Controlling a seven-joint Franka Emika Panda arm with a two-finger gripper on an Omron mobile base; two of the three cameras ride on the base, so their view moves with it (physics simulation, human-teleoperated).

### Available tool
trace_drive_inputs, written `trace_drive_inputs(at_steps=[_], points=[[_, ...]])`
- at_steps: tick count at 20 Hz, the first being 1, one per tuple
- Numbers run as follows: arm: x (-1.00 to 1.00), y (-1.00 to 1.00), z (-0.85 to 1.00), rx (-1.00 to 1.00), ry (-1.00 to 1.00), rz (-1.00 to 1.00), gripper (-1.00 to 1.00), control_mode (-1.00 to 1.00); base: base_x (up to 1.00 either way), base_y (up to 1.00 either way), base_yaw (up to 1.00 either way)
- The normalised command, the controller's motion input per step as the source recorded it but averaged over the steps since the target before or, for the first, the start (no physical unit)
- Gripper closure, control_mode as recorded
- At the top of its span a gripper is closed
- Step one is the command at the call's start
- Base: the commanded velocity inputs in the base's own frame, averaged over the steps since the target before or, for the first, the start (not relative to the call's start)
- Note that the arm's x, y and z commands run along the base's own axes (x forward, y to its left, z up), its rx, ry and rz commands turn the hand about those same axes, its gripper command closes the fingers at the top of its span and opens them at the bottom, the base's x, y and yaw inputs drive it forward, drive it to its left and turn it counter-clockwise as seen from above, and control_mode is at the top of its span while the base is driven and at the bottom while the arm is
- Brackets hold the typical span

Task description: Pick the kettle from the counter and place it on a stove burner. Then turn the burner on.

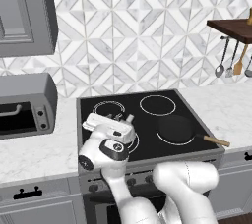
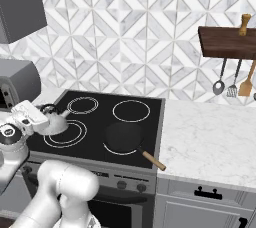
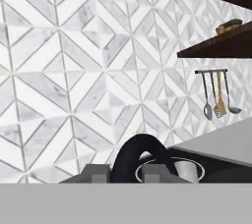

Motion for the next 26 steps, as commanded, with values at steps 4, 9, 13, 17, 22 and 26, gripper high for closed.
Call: trace_drive_inputs(at_steps=[4, 9, 13, 17, 22, 26], points=[[0.52, 0.0, -0.19, 0.0, 0.0, 0.03, 1.0, -1.0, 0.0, 0.0, 0.0], [0.13, 0.0, -0.39, 0.0, 0.0, 0.01, 1.0, -1.0, 0.0, 0.0, 0.0], [0.0, 0.0, -0.4, 0.0, 0.0, 0.0, 1.0, -1.0, 0.0, 0.0, 0.0], [0.0, 0.0, -0.31, 0.03, 0.0, 0.0, 1.0, -1.0, 0.0, 0.0, 0.0], [0.0, 0.22, -0.15, 0.05, -0.05, 0.0, 1.0, -1.0, 0.0, 0.0, 0.0], [0.11, 0.43, -0.14, 0.01, -0.12, 0.0, 1.0, -1.0, 0.0, 0.0, 0.0]])
